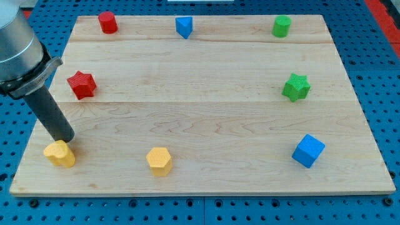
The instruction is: Push the yellow heart closer to the red star
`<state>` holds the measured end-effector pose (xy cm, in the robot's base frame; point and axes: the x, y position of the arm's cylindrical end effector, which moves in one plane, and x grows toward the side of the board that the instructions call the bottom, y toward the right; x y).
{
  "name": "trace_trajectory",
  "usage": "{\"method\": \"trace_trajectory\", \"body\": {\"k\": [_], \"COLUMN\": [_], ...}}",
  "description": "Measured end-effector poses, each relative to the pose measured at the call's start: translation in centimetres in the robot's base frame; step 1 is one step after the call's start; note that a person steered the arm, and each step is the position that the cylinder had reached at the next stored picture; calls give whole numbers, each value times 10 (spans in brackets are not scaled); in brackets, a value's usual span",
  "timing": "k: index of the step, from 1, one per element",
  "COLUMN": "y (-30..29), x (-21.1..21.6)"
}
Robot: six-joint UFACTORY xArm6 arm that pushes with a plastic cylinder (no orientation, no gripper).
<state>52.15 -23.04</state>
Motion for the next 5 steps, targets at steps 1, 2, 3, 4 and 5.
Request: {"method": "trace_trajectory", "body": {"k": [1, 2, 3, 4, 5], "y": [0, -6, -42, -71, -73], "x": [0, -9, -11, 42, 54]}}
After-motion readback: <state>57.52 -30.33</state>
